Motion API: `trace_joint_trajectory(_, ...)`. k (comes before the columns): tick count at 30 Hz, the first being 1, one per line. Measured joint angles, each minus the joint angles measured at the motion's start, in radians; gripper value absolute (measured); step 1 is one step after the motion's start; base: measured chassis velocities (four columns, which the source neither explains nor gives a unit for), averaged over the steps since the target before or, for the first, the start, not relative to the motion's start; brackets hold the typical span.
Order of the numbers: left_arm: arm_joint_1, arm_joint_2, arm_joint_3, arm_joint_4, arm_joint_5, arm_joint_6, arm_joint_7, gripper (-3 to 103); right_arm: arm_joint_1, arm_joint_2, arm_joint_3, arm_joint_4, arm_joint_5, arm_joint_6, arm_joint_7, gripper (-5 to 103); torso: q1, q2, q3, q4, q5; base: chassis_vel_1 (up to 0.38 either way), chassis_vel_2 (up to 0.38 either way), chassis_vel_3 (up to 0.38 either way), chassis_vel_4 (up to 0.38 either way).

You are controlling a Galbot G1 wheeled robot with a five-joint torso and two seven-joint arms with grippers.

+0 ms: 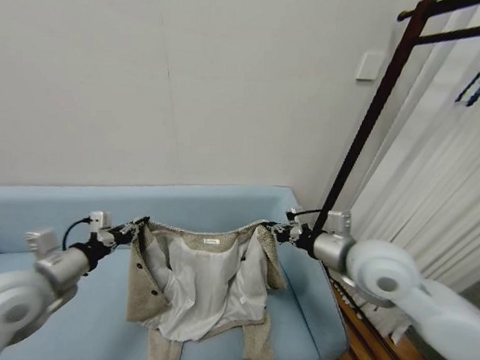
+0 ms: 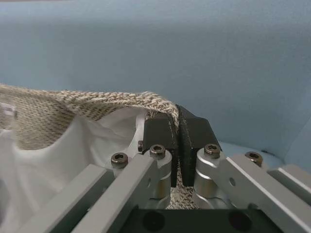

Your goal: Pick up the clothes from the sofa and hang them on the clothes hanger.

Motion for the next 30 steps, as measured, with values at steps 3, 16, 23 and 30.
trace_joint_trajectory(3,-0.127,-0.017,0.131,0.12,0.045,-0.037,0.001,6,0.024,0.055,-0.061,-0.093,-0.126,0.04,-0.054,2,0.0,0.0,0.0,0.0003,0.0003,0.0,0.0,0.0,0.0)
trace_joint_trajectory(16,-0.61,-0.256,0.574,0.69,0.241,-0.161,-0.008,6,0.104,0.334,-0.226,-0.547,-0.509,0.204,-0.21,2,0.0,0.0,0.0,-0.0004,0.0004,0.0,0.0,0.0,0.0)
trace_joint_trajectory(23,-0.648,-0.339,0.655,0.779,0.262,-0.154,-0.085,12,0.116,0.44,-0.202,-0.748,-0.674,0.216,-0.252,10,0.0,0.0,0.0,-0.0008,0.0004,0.0,0.0,0.0,0.0)
trace_joint_trajectory(30,-0.663,-0.347,0.646,0.809,0.28,-0.119,-0.192,34,0.103,0.427,-0.175,-0.769,-0.699,0.214,-0.287,27,0.0,0.0,0.0,-0.001,0.0005,0.0,0.0,0.0,0.0)
